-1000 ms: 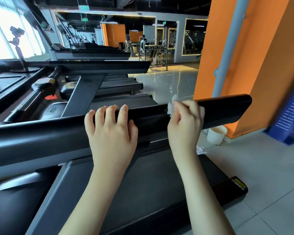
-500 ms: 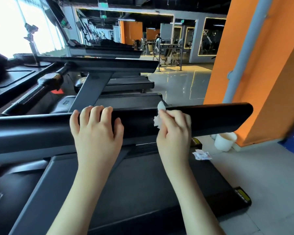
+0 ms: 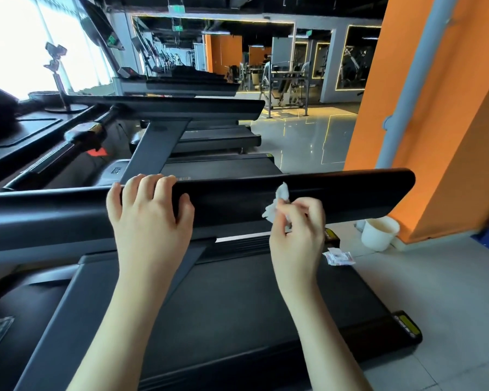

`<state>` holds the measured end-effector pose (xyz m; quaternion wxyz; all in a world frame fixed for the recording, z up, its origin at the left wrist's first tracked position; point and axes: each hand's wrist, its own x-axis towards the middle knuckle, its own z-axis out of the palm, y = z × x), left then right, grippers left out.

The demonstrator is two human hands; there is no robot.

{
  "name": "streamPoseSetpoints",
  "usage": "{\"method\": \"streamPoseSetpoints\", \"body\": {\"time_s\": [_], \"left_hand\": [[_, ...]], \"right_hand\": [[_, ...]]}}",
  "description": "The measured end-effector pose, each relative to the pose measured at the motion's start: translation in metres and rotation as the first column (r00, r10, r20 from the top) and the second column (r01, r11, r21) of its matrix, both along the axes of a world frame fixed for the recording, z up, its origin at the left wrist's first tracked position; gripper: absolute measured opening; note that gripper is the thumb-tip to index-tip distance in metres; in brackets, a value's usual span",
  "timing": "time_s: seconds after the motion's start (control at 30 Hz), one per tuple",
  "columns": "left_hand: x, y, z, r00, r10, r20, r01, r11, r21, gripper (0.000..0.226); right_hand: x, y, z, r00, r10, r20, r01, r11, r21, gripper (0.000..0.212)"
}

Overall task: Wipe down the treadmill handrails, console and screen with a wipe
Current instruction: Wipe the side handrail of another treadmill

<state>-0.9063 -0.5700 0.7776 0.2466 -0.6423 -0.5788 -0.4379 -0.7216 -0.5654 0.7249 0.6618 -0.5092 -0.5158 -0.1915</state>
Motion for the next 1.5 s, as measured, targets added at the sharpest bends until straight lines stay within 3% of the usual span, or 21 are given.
{"method": "streamPoseSetpoints", "body": {"time_s": [0.1, 0.27, 0.47, 0.67, 0.8, 0.87, 0.97, 1.03, 1.2, 1.4, 1.5], "left_hand": [[0.004, -0.002, 0.003, 1.0, -0.009, -0.006, 0.009, 1.0, -0.02, 0.036], [0.036, 0.0, 0.001, 0.977, -0.152, -0.152, 0.145, 0.988, -0.058, 0.043], [0.042, 0.003, -0.006, 0.979, -0.121, -0.165, 0.116, 0.992, -0.042, 0.042], [0.044, 0.004, -0.008, 0.98, -0.115, -0.161, 0.114, 0.993, -0.014, 0.04], [0.043, 0.004, -0.008, 0.979, -0.123, -0.16, 0.122, 0.992, -0.015, 0.041], [0.044, 0.004, -0.009, 0.98, -0.124, -0.156, 0.122, 0.992, -0.017, 0.041], [0.044, 0.005, -0.009, 0.982, -0.118, -0.149, 0.119, 0.993, -0.002, 0.041], [0.044, 0.004, -0.01, 0.982, -0.117, -0.151, 0.118, 0.993, -0.004, 0.041], [0.043, 0.004, -0.011, 0.982, -0.121, -0.148, 0.122, 0.993, -0.001, 0.041], [0.046, 0.004, -0.01, 0.985, -0.11, -0.134, 0.111, 0.994, -0.003, 0.041], [0.046, 0.004, -0.01, 0.984, -0.115, -0.139, 0.115, 0.993, -0.007, 0.041]], "right_hand": [[-0.006, -0.003, -0.008, 0.999, -0.032, -0.031, 0.032, 0.999, -0.021, 0.017], [-0.011, -0.003, -0.013, 0.997, 0.059, 0.057, -0.058, 0.998, -0.014, 0.021], [0.004, 0.001, -0.016, 0.994, -0.038, -0.101, 0.04, 0.999, 0.022, 0.015], [-0.001, 0.005, 0.004, 0.999, -0.01, 0.051, 0.008, 0.999, 0.031, 0.025], [0.018, 0.014, 0.028, 0.993, -0.081, -0.081, 0.082, 0.997, 0.013, 0.026], [0.011, 0.012, 0.03, 0.998, -0.064, -0.029, 0.064, 0.998, 0.018, 0.032], [0.003, 0.008, 0.034, 0.983, 0.01, 0.181, -0.012, 1.0, 0.011, 0.038], [0.011, 0.014, 0.045, 0.972, -0.021, 0.235, 0.028, 0.999, -0.028, 0.038], [0.033, 0.022, 0.051, 0.958, -0.258, 0.127, 0.268, 0.961, -0.068, 0.026], [0.021, 0.009, 0.032, 0.989, -0.027, 0.148, 0.028, 1.0, -0.006, 0.026], [0.04, 0.014, 0.037, 0.993, -0.105, 0.056, 0.107, 0.993, -0.04, 0.023]]}}
